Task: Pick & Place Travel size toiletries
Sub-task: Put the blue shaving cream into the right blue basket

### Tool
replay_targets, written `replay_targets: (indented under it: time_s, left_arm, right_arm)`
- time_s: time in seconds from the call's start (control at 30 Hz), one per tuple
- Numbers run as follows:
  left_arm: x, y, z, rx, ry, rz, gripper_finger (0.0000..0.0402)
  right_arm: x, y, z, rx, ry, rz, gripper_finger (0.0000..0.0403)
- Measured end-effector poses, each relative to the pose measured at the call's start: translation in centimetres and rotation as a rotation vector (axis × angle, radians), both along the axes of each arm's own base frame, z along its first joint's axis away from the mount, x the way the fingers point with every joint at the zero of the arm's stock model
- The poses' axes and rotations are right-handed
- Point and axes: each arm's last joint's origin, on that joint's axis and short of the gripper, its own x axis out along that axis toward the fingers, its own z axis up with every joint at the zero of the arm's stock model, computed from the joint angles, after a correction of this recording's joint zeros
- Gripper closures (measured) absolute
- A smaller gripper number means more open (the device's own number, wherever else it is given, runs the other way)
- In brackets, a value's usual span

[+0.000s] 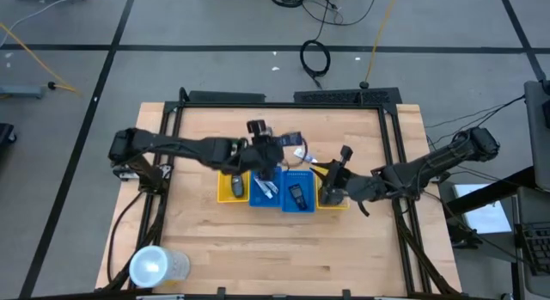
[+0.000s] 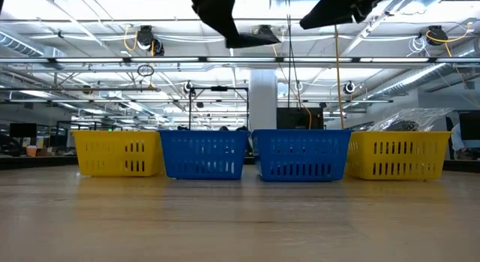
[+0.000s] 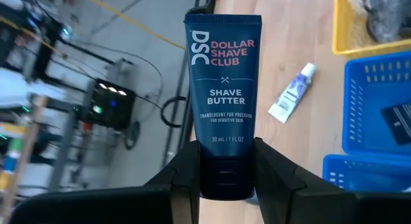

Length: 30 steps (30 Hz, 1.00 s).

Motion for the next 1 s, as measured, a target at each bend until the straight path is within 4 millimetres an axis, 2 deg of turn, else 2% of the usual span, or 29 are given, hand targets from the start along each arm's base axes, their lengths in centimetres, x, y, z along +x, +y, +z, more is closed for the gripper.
replay_targets:
  time_s: [0.27,0.47,0.57,0.73,1.0]
  left_arm:
    - [-0.4,-3.7,-0.1,0.100,0.018,-0.039,0.0309]
    - [-0.7,-5.7,-0.2,0.158,0.039,-0.089,0.0309]
    - [-0.8,-6.5,-0.3,0.168,0.042,-0.108,0.0309]
    - [-1.2,-7.6,-0.6,0.255,0.055,-0.070,0.0309]
    - [-1.1,-8.2,-1.0,0.261,0.063,-0.076,0.0309]
  right_arm:
    - [0.5,-0.6,0.8,0.012,-0.074,-0.006,0.0348]
    - [1.2,-1.1,1.3,0.088,-0.122,0.155,0.0348]
    - [1.4,-1.5,1.4,0.096,-0.127,0.165,0.0348]
    - [1.5,-1.7,1.5,0.096,-0.142,0.157,0.0348]
    - [0.9,-1.9,2.3,0.084,-0.170,0.164,0.0348]
